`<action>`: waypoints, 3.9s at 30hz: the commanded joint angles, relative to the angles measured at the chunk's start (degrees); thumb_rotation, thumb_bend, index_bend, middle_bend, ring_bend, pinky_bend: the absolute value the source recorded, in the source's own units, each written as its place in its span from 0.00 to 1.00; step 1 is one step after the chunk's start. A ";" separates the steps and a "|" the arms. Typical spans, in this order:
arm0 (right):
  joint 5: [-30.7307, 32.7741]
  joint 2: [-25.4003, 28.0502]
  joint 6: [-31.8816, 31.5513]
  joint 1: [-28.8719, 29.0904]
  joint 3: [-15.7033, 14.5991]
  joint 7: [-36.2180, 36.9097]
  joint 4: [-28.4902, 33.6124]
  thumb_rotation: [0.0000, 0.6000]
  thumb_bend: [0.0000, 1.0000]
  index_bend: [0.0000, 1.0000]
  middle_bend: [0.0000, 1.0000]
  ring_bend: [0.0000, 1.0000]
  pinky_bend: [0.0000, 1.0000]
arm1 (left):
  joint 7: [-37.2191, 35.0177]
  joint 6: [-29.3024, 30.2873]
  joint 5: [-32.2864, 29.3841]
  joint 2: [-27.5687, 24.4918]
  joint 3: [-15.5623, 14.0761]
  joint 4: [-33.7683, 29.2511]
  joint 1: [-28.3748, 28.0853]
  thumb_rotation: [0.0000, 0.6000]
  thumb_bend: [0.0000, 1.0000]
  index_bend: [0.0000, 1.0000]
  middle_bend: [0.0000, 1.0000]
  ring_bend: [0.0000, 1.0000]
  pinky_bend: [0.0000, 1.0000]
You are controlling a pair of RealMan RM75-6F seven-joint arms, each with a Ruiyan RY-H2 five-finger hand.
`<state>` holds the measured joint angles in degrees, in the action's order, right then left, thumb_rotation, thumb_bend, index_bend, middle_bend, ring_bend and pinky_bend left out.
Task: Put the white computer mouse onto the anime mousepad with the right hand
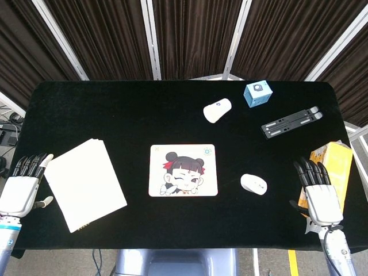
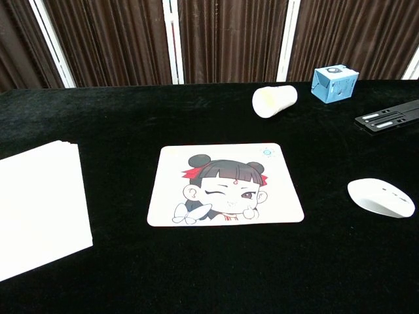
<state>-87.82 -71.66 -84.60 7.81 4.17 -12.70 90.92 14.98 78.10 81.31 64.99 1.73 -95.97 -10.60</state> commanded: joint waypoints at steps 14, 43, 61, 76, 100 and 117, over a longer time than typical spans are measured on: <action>16.88 -5.10 10.06 4.77 4.50 -13.96 10.95 1.00 0.11 0.18 0.00 0.00 0.00 | -0.38 -0.17 0.26 -0.10 -0.10 -0.04 -0.07 1.00 0.11 0.00 0.00 0.00 0.00; 38.02 -20.78 12.53 13.33 9.76 -25.90 2.18 1.00 0.12 0.22 0.00 0.00 0.00 | -1.52 -0.96 0.51 -0.34 -0.33 -0.25 -0.33 1.00 0.12 0.00 0.00 0.00 0.00; 42.25 -22.95 14.11 15.56 9.27 -26.94 -2.98 1.00 0.22 0.27 0.05 0.00 0.00 | -1.68 -0.71 0.43 -0.20 -0.19 -0.20 -0.26 1.00 0.12 0.00 0.00 0.00 0.00; 33.27 -24.21 11.65 16.26 7.55 -22.10 -4.45 1.00 0.27 0.62 0.59 0.43 0.64 | -2.52 -0.61 0.48 -0.27 -0.07 -0.20 -0.25 1.00 0.11 0.00 0.00 0.00 0.00; 14.51 -17.88 30.92 34.73 8.53 -20.28 -14.65 1.00 0.27 0.63 0.60 0.43 0.64 | -4.11 -1.89 -0.01 -1.06 -0.26 -0.72 -0.51 1.00 0.12 0.00 0.00 0.00 0.00; -7.72 -21.33 36.48 48.18 0.85 3.20 -29.93 1.00 0.24 0.64 0.60 0.43 0.63 | -5.66 -4.47 -2.65 -2.23 -0.12 -2.08 -0.95 1.00 0.12 0.00 0.00 0.00 0.00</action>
<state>-91.76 -92.12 -48.49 53.44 7.31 -14.08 63.07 9.42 73.81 78.82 62.81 1.59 -97.97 -11.48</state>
